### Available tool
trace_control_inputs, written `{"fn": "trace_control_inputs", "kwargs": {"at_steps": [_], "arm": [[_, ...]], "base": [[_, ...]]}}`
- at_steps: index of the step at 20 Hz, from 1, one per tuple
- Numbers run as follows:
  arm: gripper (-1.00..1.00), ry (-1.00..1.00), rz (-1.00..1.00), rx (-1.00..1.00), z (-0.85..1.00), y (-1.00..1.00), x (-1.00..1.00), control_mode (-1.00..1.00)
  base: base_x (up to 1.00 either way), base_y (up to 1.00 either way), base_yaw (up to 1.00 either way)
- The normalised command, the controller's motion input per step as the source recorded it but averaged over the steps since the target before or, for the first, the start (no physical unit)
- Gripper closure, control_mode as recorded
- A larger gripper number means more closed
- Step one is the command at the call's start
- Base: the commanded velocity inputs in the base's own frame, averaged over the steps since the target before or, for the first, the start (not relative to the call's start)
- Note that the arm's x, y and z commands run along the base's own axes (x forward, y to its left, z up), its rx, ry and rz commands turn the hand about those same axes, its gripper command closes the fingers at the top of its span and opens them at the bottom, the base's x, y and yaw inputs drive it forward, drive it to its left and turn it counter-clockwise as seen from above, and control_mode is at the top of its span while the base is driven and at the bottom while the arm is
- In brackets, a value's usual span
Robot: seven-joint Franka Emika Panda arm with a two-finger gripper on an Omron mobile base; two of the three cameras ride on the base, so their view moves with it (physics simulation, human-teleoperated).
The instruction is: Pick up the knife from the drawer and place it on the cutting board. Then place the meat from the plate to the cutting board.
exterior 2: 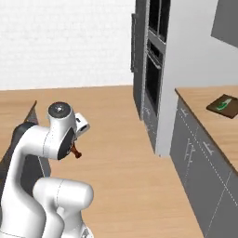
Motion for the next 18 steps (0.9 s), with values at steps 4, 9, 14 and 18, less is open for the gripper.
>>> {"fn": "trace_control_inputs", "kwargs": {"at_steps": [4, 9, 14, 18], "arm": [[1.00, 0.00, 0.00, 0.00, 0.00, 0.00, 0.00, 1.00], [1.00, 0.00, 0.00, 0.00, 0.00, 0.00, 0.00, 1.00], [1.00, 0.00, 0.00, 0.00, 0.00, 0.00, 0.00, 1.00], [1.00, 0.00, 0.00, 0.00, 0.00, 0.00, 0.00, 1.00]], "base": [[1.00, 0.00, -0.68], [1.00, 0.07, -0.72], [0.99, 0.08, -0.71], [0.80, 0.11, -0.82]]}}
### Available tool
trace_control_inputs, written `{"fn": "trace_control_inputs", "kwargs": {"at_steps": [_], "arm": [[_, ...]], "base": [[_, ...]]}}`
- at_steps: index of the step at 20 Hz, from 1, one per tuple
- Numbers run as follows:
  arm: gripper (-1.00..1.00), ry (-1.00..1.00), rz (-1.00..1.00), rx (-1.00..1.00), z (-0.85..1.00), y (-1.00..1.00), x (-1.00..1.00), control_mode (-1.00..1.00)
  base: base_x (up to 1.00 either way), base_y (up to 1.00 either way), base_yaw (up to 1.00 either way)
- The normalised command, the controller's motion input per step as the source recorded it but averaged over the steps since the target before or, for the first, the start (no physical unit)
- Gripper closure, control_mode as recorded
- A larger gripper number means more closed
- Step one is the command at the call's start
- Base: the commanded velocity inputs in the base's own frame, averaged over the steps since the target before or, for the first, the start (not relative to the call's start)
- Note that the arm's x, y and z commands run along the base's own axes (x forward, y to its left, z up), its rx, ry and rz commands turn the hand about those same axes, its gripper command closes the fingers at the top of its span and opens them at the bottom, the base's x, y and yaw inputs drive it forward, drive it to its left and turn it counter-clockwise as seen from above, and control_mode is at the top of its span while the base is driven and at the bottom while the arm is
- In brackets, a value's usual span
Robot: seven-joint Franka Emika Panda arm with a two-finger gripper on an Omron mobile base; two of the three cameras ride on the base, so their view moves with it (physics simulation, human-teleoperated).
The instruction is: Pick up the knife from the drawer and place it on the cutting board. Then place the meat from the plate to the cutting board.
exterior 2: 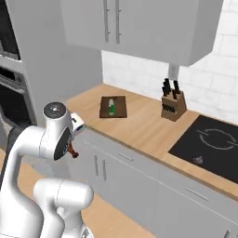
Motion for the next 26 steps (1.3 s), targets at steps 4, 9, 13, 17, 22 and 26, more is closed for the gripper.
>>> {"fn": "trace_control_inputs", "kwargs": {"at_steps": [4, 9, 13, 17, 22, 26], "arm": [[1.00, 0.00, 0.00, 0.00, 0.00, 0.00, 0.00, 1.00], [1.00, 0.00, 0.00, 0.00, 0.00, 0.00, 0.00, 1.00], [1.00, 0.00, 0.00, 0.00, 0.00, 0.00, 0.00, 1.00], [1.00, 0.00, -0.05, 0.00, 0.00, 0.02, 0.48, -1.00], [1.00, 0.04, -0.20, -0.01, 0.00, 0.67, 1.00, -1.00], [1.00, 0.13, -0.19, -0.01, 0.00, 0.74, 1.00, -1.00]], "base": [[0.80, 0.27, -0.80], [0.82, 0.56, -0.39], [0.73, 0.38, -0.20], [0.40, 0.03, -0.04], [0.00, 0.00, 0.00], [0.00, 0.00, 0.00]]}}
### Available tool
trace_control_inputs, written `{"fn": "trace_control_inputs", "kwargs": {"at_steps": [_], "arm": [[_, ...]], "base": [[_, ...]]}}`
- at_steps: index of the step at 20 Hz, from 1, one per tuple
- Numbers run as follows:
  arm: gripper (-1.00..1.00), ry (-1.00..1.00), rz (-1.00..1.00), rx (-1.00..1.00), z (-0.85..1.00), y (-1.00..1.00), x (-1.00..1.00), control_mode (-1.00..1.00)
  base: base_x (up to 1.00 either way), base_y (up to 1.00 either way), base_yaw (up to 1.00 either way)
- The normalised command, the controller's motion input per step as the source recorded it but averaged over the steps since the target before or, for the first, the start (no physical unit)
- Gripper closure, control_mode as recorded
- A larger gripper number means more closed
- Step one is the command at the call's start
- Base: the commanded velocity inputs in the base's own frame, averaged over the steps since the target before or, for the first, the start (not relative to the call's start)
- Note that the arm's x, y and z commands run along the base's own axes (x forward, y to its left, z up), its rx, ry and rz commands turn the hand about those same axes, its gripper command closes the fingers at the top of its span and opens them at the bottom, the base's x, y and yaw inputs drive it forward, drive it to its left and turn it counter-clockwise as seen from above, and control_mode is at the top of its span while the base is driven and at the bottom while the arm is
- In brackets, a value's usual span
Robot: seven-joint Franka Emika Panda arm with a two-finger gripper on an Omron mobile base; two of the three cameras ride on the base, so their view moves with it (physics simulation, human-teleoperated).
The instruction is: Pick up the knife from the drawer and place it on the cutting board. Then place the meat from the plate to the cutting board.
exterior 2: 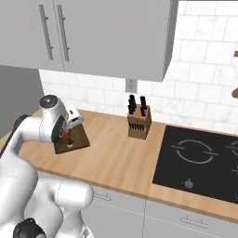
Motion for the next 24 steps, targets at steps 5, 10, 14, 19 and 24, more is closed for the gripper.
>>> {"fn": "trace_control_inputs", "kwargs": {"at_steps": [5, 10, 14, 19, 24], "arm": [[1.00, 0.13, -0.04, 0.00, -0.02, 0.00, 0.55, -1.00], [1.00, 0.05, 0.00, 0.00, -0.44, -0.02, 0.66, -1.00], [1.00, 0.11, 0.00, -0.02, -0.57, 0.30, 0.56, -1.00], [1.00, 0.07, 0.00, -0.01, -0.51, 0.35, 0.72, -1.00], [-1.00, 0.01, 0.00, 0.00, -0.56, 0.12, 0.76, -1.00]], "base": [[0.00, 0.00, 0.00], [0.00, 0.00, 0.00], [0.00, 0.00, 0.00], [0.00, 0.00, 0.00], [0.00, 0.00, 0.00]]}}
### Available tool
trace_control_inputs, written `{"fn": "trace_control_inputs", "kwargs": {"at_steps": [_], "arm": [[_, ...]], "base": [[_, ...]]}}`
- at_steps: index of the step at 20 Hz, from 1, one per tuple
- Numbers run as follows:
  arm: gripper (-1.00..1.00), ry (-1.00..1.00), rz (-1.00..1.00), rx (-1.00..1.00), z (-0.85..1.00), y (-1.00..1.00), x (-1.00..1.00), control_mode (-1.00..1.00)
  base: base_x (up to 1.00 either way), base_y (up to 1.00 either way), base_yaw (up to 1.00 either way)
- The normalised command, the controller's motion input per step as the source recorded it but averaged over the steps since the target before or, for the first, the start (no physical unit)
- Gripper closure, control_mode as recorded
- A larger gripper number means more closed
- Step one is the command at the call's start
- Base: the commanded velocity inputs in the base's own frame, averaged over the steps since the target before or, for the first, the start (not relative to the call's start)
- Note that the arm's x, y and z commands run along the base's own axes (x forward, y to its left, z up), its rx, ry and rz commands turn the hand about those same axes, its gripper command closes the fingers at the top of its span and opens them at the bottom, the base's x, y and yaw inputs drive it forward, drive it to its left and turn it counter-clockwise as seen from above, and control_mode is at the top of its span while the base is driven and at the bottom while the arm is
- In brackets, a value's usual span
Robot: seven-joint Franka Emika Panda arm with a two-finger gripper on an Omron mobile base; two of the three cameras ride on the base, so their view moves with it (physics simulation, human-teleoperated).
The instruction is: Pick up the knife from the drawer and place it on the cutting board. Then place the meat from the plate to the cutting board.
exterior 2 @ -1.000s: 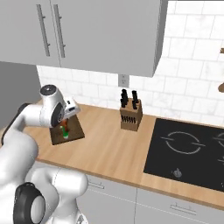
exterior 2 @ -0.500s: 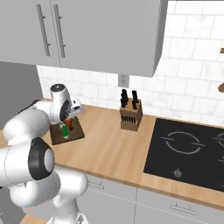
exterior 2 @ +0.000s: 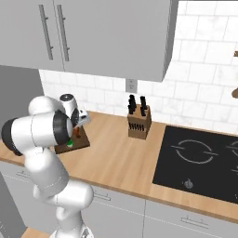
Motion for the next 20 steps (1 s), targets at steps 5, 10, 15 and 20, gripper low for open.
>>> {"fn": "trace_control_inputs", "kwargs": {"at_steps": [5, 10, 15, 20], "arm": [[-1.00, -0.01, -0.02, 0.00, -0.03, 0.11, 0.00, -1.00], [-1.00, -0.07, -0.09, 0.00, 0.00, 0.02, -0.34, -1.00], [-1.00, -0.52, -0.11, 0.03, 0.55, -0.16, -0.96, -1.00], [-1.00, -0.75, -0.07, 0.09, 0.93, -0.36, -1.00, -1.00]], "base": [[0.00, 0.00, 0.00], [0.00, 0.00, 0.00], [0.00, 0.00, 0.00], [0.00, 0.00, 0.00]]}}
